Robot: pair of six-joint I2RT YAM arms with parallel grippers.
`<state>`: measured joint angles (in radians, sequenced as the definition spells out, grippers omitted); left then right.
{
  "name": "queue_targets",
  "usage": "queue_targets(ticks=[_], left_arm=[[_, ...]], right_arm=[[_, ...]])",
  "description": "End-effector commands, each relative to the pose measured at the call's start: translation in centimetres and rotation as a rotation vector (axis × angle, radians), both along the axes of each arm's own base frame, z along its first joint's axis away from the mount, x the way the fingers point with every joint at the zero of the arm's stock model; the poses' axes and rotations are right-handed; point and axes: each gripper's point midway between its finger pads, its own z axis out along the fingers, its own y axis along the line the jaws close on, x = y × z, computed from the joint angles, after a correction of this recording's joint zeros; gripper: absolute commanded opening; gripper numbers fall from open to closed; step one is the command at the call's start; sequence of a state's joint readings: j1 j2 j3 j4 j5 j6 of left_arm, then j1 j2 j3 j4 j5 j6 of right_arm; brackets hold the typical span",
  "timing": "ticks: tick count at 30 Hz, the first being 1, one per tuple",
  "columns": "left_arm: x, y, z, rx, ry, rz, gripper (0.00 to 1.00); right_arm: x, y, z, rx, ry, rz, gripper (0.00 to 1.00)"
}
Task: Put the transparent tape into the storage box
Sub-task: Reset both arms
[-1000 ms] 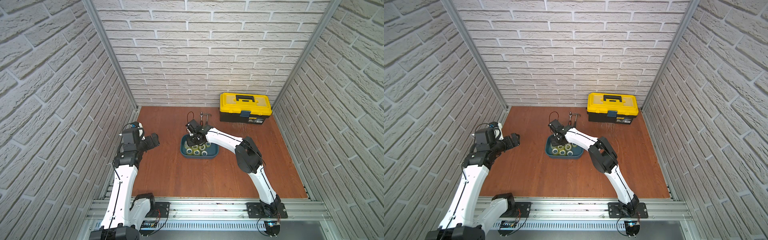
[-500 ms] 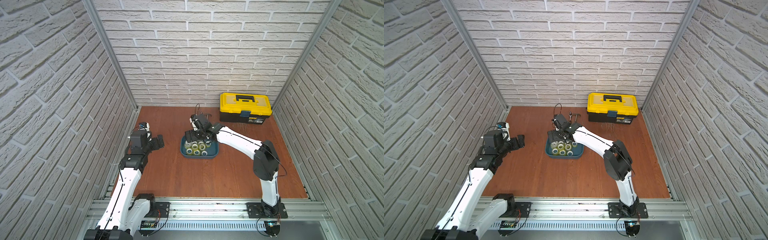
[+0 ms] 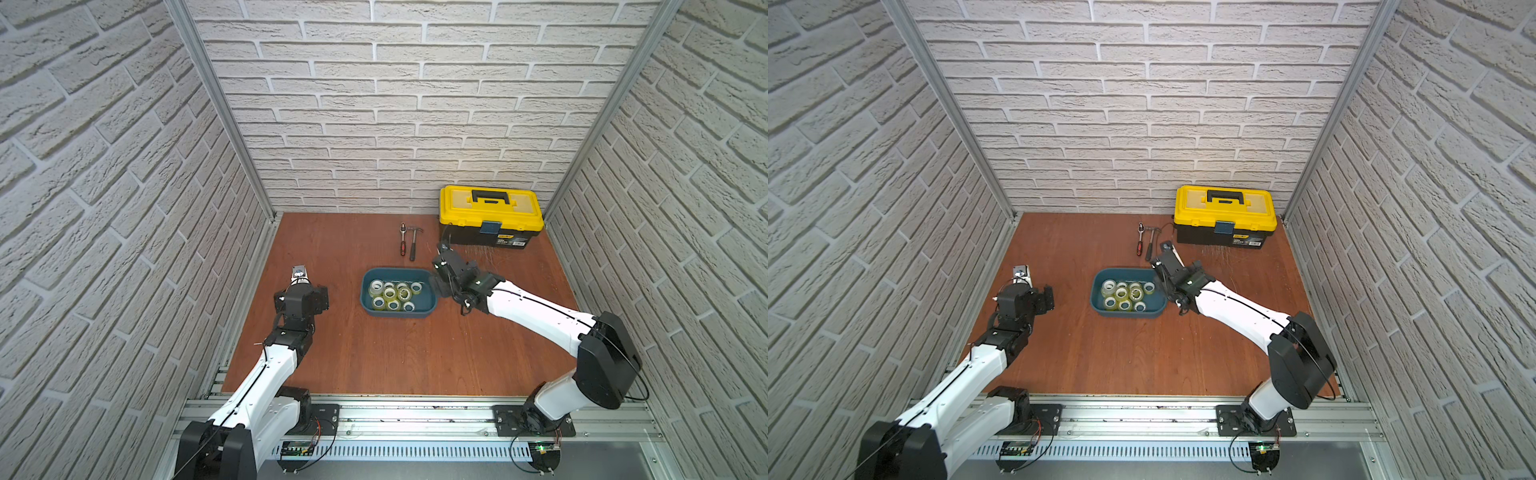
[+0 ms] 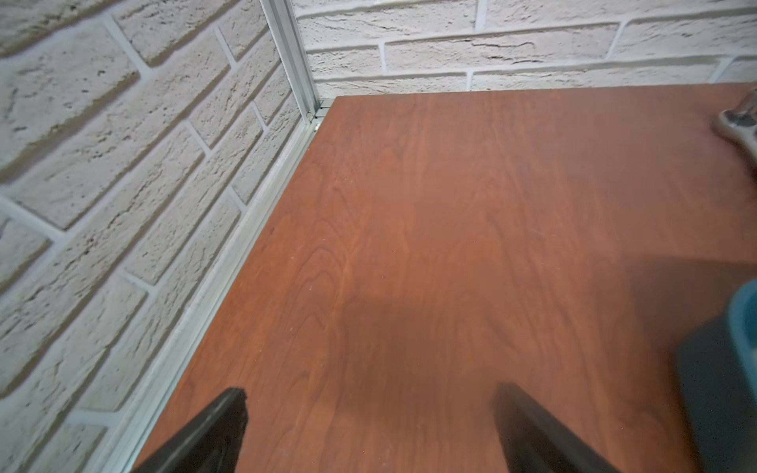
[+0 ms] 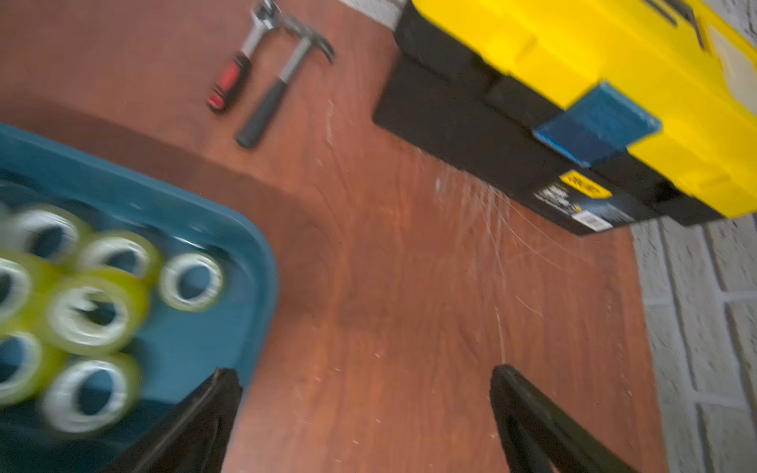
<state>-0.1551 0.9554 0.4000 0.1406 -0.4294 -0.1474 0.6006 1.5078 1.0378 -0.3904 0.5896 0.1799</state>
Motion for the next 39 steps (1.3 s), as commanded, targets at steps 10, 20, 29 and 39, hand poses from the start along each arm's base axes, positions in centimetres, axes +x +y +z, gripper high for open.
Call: queue_targets(ticks=[10, 20, 29, 39], left_arm=[[2.0, 2.8, -1.3, 0.062, -0.163, 0.070, 0.98], [4.8, 3.0, -1.5, 0.077, -0.170, 0.041, 0.98], [7.0, 2.6, -3.8, 0.042, -0.117, -0.029, 0.98], [7.5, 2.7, -5.1, -0.018, -0.105, -0.073, 0.98]], right_arm=[[3.1, -8.6, -0.5, 0.014, -0.182, -0.134, 0.99], [3.9, -13.1, 0.0, -0.011, -0.346, -0.212, 0.99], [2.5, -16.6, -2.3, 0.073, -0.453, -0.303, 0.99], [2.4, -15.8, -3.0, 0.120, -0.476, -0.228, 0.99]])
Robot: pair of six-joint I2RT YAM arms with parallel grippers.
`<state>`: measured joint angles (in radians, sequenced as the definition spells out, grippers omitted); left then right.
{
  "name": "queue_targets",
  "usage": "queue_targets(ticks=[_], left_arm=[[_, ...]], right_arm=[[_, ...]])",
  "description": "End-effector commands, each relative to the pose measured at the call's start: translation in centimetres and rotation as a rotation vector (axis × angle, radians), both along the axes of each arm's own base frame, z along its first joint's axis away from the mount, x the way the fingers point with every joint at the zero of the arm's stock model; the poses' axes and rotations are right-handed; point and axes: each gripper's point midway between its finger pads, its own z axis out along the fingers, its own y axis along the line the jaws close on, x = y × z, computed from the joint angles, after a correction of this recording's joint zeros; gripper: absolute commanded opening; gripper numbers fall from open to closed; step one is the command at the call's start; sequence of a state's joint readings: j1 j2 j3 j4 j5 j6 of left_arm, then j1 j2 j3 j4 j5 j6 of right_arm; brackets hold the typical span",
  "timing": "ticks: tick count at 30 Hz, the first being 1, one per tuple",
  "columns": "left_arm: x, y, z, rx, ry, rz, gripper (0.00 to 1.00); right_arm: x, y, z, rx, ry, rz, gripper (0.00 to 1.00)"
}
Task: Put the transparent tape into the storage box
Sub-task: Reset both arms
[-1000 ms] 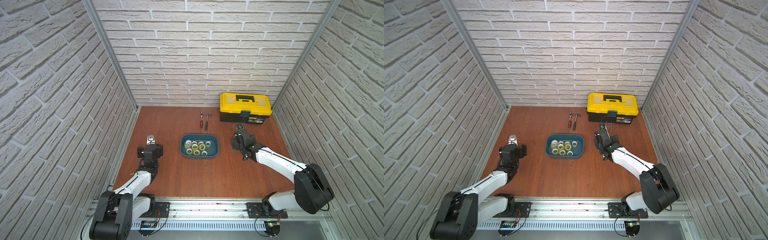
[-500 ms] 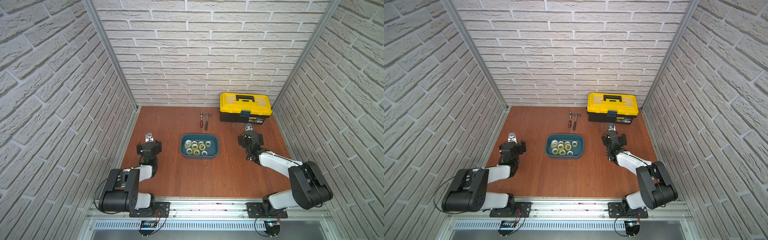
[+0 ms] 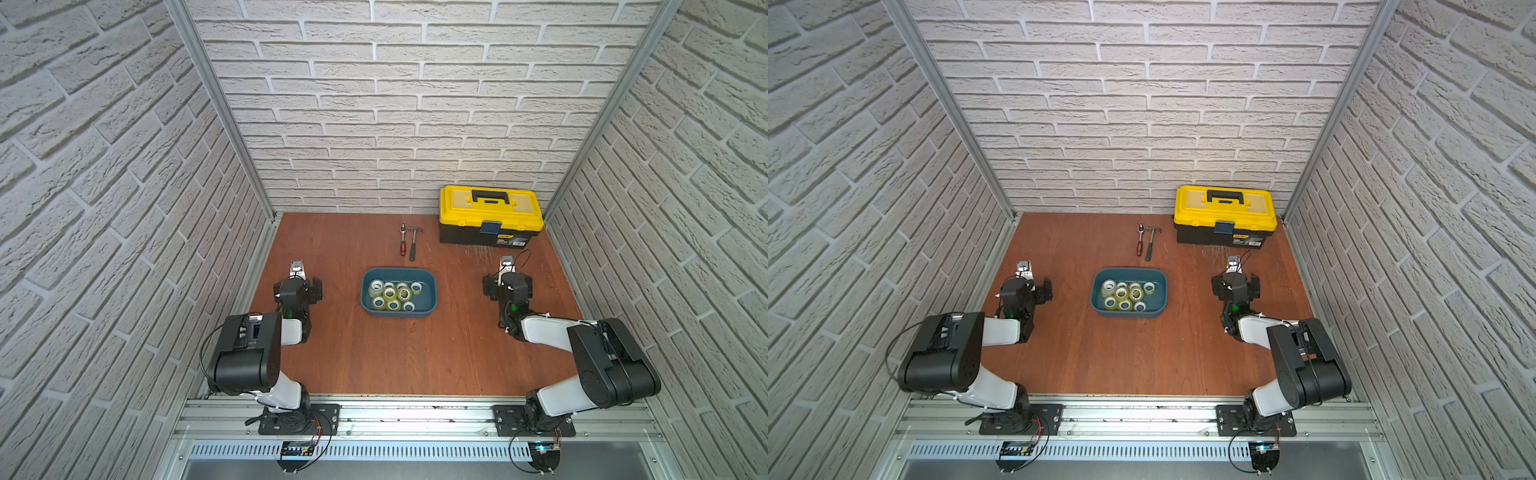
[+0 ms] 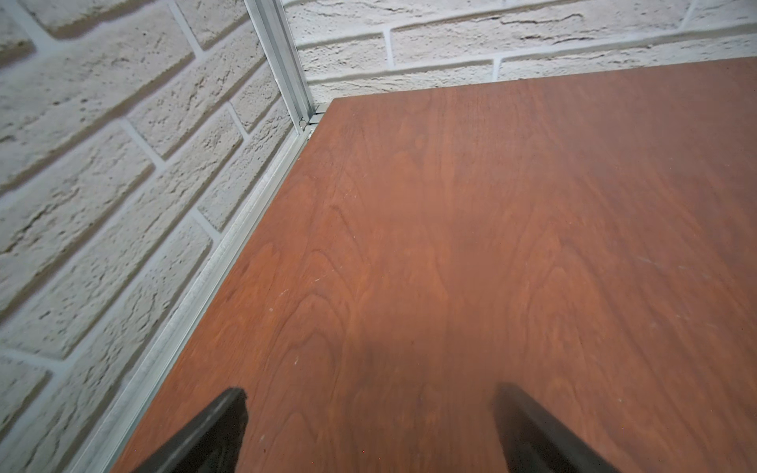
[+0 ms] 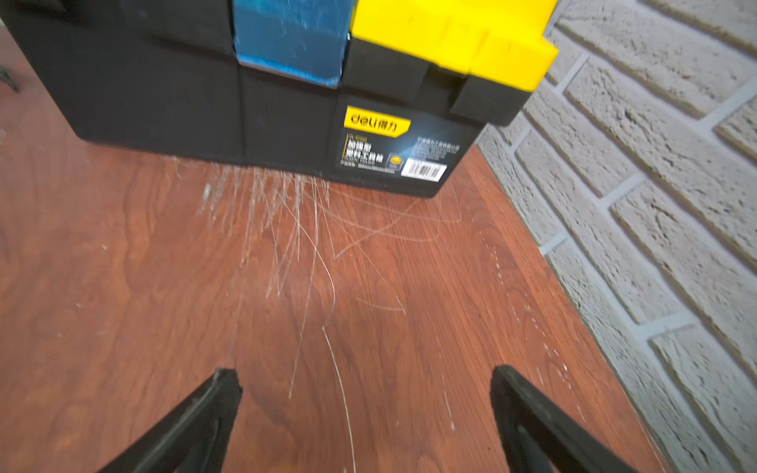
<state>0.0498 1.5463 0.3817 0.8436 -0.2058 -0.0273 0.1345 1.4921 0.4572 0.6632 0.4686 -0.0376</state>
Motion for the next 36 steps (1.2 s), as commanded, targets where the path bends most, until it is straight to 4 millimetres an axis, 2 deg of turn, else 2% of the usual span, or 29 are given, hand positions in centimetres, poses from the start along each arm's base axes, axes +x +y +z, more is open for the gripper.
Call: queue_targets(ticks=[1, 5, 19, 22, 36], left_arm=[[0.6, -0.5, 0.9, -0.021, -0.043, -0.031, 0.98], [0.6, -0.5, 0.8, -0.020, -0.044, -0.029, 0.98], [0.6, -0.5, 0.9, -0.020, -0.046, -0.029, 0.98], [0.6, -0.5, 0.9, -0.020, -0.044, -0.030, 0.98], [0.6, -0.5, 0.8, -0.021, -0.044, -0.029, 0.98]], right_arm=[[0.0, 0.3, 1.5, 0.049, -0.110, 0.041, 0.99], [0.5, 0.9, 0.5, 0.115, -0.098, 0.143, 0.99], [0.6, 1.0, 0.4, 0.126, -0.088, 0.149, 1.00], [0.6, 0.1, 0.0, 0.136, -0.106, 0.109, 0.99], [0.5, 0.1, 0.0, 0.140, -0.096, 0.111, 0.99]])
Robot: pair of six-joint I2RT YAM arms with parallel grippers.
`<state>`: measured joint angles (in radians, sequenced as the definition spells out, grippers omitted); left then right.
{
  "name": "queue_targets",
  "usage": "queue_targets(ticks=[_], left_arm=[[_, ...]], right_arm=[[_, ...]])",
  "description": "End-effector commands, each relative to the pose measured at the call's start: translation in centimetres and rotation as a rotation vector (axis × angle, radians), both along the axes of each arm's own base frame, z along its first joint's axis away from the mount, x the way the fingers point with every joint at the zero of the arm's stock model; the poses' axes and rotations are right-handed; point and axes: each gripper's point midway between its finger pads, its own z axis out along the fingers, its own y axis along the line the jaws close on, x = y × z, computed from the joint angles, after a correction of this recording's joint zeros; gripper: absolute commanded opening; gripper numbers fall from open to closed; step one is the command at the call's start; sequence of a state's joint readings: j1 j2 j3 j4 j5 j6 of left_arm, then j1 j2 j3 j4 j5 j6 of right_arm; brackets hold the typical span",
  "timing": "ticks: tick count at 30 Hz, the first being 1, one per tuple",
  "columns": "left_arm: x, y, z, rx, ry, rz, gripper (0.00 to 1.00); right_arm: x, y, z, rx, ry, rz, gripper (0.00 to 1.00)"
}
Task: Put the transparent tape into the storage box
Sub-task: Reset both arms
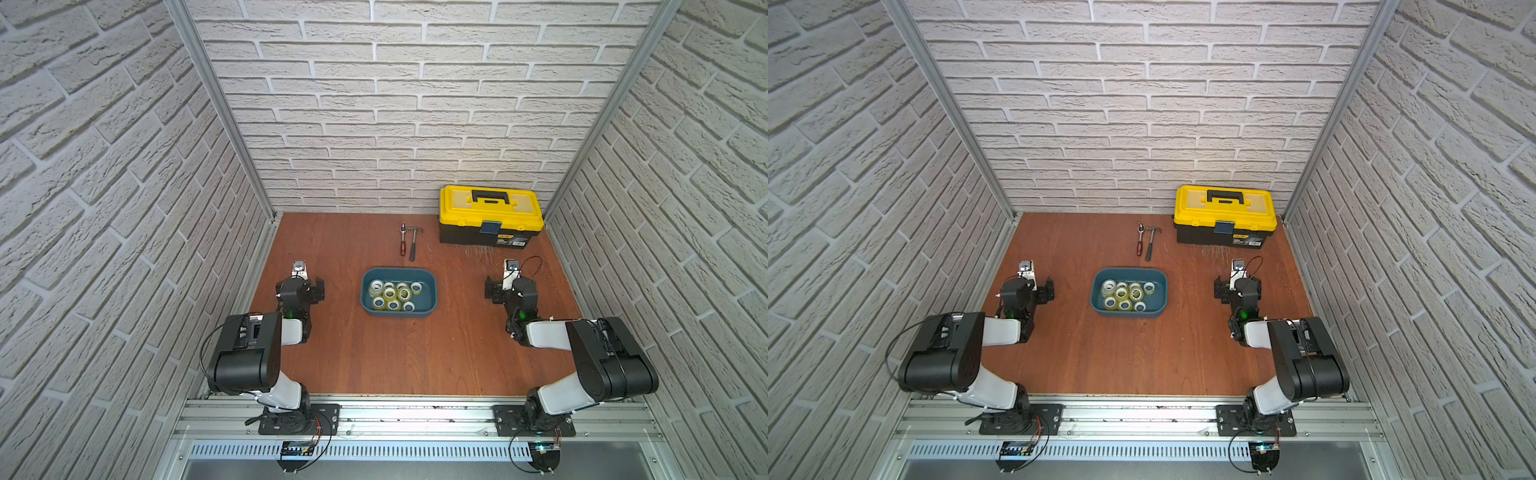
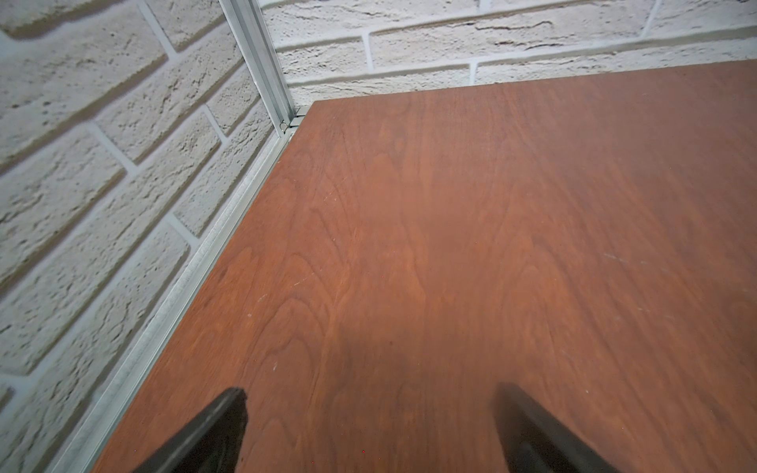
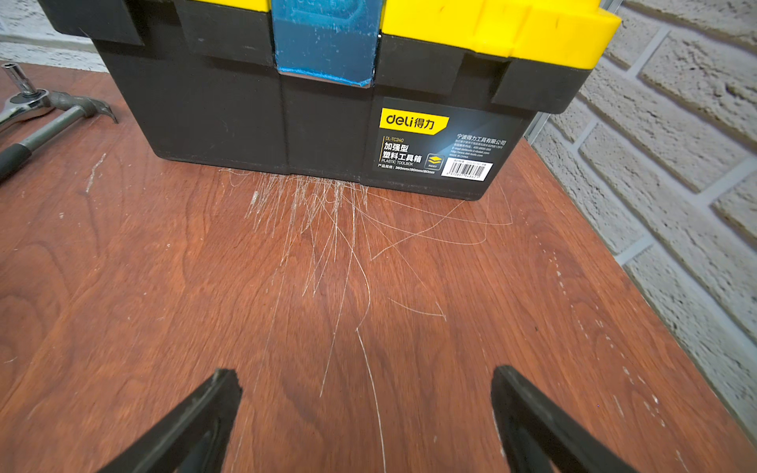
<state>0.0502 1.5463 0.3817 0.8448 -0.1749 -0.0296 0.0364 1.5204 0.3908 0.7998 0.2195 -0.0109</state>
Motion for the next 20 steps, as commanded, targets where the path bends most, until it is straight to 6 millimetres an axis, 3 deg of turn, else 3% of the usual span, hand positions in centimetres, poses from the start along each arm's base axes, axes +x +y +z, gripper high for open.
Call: queue_targets(ticks=[1, 20], left_arm=[[0.44, 0.04, 0.87, -0.007, -0.042, 0.000, 0.98], [0.44, 0.06, 0.84, -0.008, -0.041, -0.001, 0.98]], right_arm=[[0.47, -0.20, 1.28, 0.011, -0.057, -0.010, 0.99], [0.48, -0.15, 1.28, 0.013, -0.055, -0.007, 0.99]])
